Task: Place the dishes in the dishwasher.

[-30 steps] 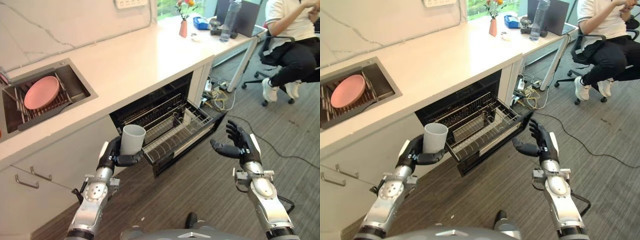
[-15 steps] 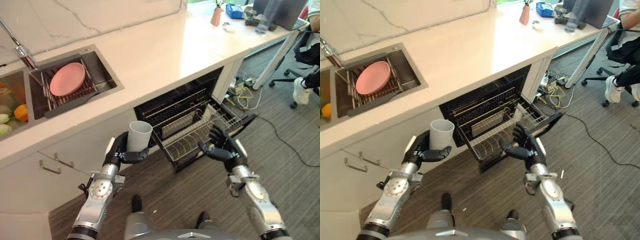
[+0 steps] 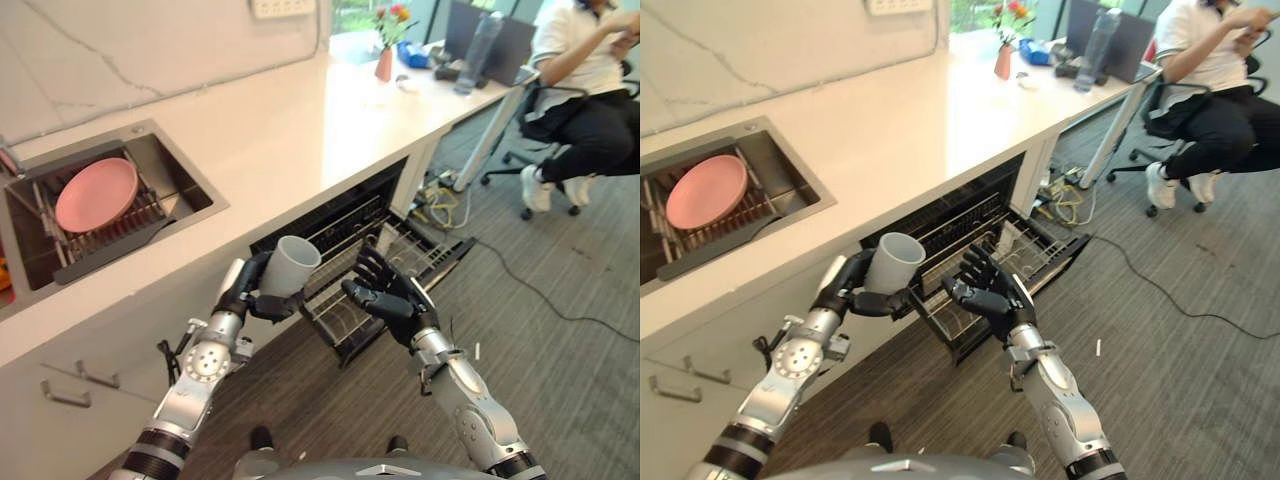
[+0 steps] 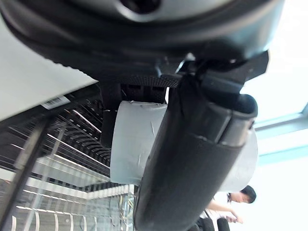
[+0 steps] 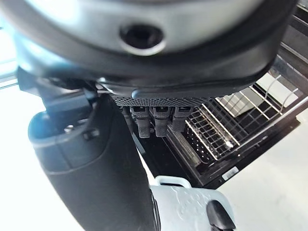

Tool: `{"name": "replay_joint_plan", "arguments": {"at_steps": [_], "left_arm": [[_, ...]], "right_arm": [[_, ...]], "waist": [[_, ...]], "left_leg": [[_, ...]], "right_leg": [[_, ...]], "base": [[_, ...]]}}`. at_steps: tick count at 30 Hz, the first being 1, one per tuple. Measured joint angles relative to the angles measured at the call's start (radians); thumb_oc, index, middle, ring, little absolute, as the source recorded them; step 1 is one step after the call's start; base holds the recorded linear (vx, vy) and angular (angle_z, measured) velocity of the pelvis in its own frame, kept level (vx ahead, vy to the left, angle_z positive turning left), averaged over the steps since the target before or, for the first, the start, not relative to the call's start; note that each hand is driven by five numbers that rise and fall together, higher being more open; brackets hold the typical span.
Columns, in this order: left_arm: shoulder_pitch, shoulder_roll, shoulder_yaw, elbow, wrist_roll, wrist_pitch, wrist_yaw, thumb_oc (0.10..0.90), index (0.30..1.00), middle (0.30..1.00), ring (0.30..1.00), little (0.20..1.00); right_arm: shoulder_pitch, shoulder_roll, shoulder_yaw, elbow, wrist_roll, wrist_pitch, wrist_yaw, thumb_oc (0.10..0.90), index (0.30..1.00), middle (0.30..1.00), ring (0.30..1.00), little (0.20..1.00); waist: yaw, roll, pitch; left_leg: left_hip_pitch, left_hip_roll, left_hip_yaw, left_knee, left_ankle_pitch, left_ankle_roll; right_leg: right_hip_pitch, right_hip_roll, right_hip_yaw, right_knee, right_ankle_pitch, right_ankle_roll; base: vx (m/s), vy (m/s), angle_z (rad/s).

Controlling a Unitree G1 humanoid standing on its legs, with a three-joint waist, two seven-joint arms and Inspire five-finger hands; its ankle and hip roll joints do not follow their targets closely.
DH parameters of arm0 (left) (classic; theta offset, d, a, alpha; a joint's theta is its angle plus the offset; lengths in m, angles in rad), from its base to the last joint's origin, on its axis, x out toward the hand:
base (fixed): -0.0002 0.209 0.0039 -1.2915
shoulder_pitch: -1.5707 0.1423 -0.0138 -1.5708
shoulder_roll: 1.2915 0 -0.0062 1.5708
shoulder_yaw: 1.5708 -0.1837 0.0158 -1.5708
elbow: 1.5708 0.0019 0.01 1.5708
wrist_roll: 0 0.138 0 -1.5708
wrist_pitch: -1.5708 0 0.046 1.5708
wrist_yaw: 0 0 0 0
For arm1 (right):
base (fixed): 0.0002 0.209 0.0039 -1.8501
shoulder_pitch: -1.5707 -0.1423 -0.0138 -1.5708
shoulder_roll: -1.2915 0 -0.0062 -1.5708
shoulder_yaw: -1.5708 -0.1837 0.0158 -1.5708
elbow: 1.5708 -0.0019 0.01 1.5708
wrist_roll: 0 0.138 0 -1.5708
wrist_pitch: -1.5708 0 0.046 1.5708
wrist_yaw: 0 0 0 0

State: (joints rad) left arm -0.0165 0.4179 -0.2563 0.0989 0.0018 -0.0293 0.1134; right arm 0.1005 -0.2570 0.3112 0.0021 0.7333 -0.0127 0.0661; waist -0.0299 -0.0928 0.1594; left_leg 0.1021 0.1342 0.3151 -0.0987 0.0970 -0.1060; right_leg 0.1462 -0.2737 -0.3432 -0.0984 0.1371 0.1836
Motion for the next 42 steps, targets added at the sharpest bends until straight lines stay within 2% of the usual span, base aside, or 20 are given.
{"name": "replay_joint_plan", "arguments": {"at_steps": [1, 3, 5, 7, 8, 10, 14, 24, 29, 35, 42], "left_arm": [[0.000, 0.000, 0.000, 0.000, 0.000, 0.000, 0.000, 0.400, 0.300, 0.300, 0.300, 0.300], [-0.044, -0.034, -0.024, 0.014, 0.026, 0.000, 0.024, 0.400, 0.300, 0.300, 0.300, 0.300], [-0.085, -0.048, -0.059, 0.040, 0.045, 0.009, 0.050, 0.400, 0.300, 0.300, 0.300, 0.300], [-0.165, -0.054, -0.133, 0.071, 0.072, 0.020, 0.090, 0.400, 0.300, 0.300, 0.300, 0.300], [-0.165, -0.054, -0.133, 0.071, 0.072, 0.020, 0.090, 0.400, 0.300, 0.300, 0.300, 0.300], [-0.187, -0.098, -0.147, 0.072, 0.091, 0.017, 0.103, 0.400, 0.300, 0.300, 0.300, 0.300], [-0.230, -0.101, -0.176, 0.094, 0.119, 0.018, 0.130, 0.400, 0.300, 0.300, 0.300, 0.300], [-0.242, -0.115, -0.207, 0.134, 0.126, 0.018, 0.187, 0.400, 0.300, 0.300, 0.300, 0.300], [-0.241, -0.121, -0.208, 0.136, 0.125, 0.018, 0.227, 0.400, 0.300, 0.300, 0.300, 0.300], [-0.241, -0.121, -0.210, 0.140, 0.125, 0.018, 0.246, 0.400, 0.300, 0.300, 0.300, 0.300], [-0.237, -0.130, -0.239, 0.153, 0.127, 0.013, 0.266, 0.400, 0.300, 0.300, 0.300, 0.300]], "right_arm": [[0.000, 0.000, 0.000, 0.000, 0.000, 0.000, 0.000, 0.800, 0.900, 0.900, 0.900, 0.900], [0.000, -0.026, 0.021, -0.006, 0.015, 0.000, -0.008, 0.800, 0.900, 0.900, 0.900, 0.900], [-0.003, -0.032, 0.035, -0.008, 0.018, 0.000, -0.022, 0.800, 0.900, 0.900, 0.900, 0.900], [-0.034, -0.033, 0.072, -0.015, 0.050, 0.000, -0.054, 0.800, 0.900, 0.900, 0.900, 0.900], [-0.034, -0.033, 0.072, -0.015, 0.050, 0.000, -0.054, 0.800, 0.900, 0.900, 0.900, 0.900], [-0.045, -0.024, 0.084, -0.018, 0.054, -0.001, -0.086, 0.800, 0.900, 0.900, 0.900, 0.900], [-0.072, -0.024, 0.093, -0.018, 0.057, -0.003, -0.137, 0.800, 0.900, 0.900, 0.900, 0.900], [-0.107, 0.019, 0.125, -0.007, 0.094, -0.017, -0.233, 0.800, 0.900, 0.900, 0.900, 0.900], [-0.132, 0.059, 0.149, 0.006, 0.136, -0.052, -0.287, 0.800, 0.900, 0.900, 0.900, 0.900], [-0.153, 0.064, 0.174, 0.026, 0.211, -0.086, -0.307, 0.800, 0.900, 0.900, 0.900, 0.900], [-0.163, 0.085, 0.185, 0.035, 0.216, -0.108, -0.353, 0.800, 0.900, 0.900, 0.900, 0.900]], "waist": [[0.000, 0.000, 0.000], [-0.028, 0.017, -0.018], [-0.034, 0.027, -0.028], [-0.046, 0.068, -0.055], [-0.046, 0.068, -0.055], [-0.066, 0.092, -0.070], [-0.063, 0.107, -0.078], [-0.030, 0.108, -0.079], [-0.023, 0.109, -0.079], [-0.007, 0.109, -0.079], [0.006, 0.109, -0.080]], "left_leg": [[0.000, 0.000, 0.000, 0.000, 0.000, 0.000], [0.000, 0.032, -0.001, 0.000, 0.007, -0.012], [0.003, 0.043, -0.001, 0.000, 0.010, -0.018], [0.004, 0.061, 0.005, 0.000, 0.013, -0.026], [0.004, 0.061, 0.005, 0.000, 0.013, -0.026], [0.008, 0.068, 0.009, 0.000, 0.016, -0.030], [0.007, 0.070, 0.029, 0.000, 0.018, -0.028], [0.007, 0.068, 0.023, 0.000, 0.018, -0.028], [-0.004, 0.067, 0.005, 0.000, 0.020, -0.026], [-0.010, 0.065, -0.001, 0.001, 0.022, -0.024], [-0.018, 0.060, -0.026, 0.000, 0.027, -0.022]], "right_leg": [[0.000, 0.000, 0.000, 0.000, 0.000, 0.000], [-0.004, 0.029, 0.004, -0.004, -0.011, -0.009], [-0.004, 0.038, 0.005, -0.004, -0.017, -0.018], [-0.012, 0.056, 0.019, -0.004, -0.016, -0.018], [-0.012, 0.056, 0.019, -0.004, -0.016, -0.018], [-0.013, 0.067, 0.024, -0.004, -0.018, -0.021], [-0.025, 0.075, 0.042, -0.004, -0.012, -0.030], [-0.021, 0.074, 0.036, -0.003, -0.013, -0.032], [-0.020, 0.074, 0.020, -0.004, -0.014, -0.033], [-0.019, 0.073, 0.014, -0.001, -0.014, -0.033], [-0.008, 0.070, -0.010, -0.001, -0.015, -0.033]], "base": [[0.04, -0.037, -0.11], [0.08, -0.061, -0.05], [0.04, -0.032, -0.04], [0.02, -0.018, -0.14], [0.04, -0.020, -0.11], [0.04, -0.020, -0.05], [0.03, -0.014, -0.14], [0.01, 0.002, 0.01], [0.00, 0.003, 0.09], [0.00, 0.000, 0.02], [-0.03, -0.002, 0.10]]}}
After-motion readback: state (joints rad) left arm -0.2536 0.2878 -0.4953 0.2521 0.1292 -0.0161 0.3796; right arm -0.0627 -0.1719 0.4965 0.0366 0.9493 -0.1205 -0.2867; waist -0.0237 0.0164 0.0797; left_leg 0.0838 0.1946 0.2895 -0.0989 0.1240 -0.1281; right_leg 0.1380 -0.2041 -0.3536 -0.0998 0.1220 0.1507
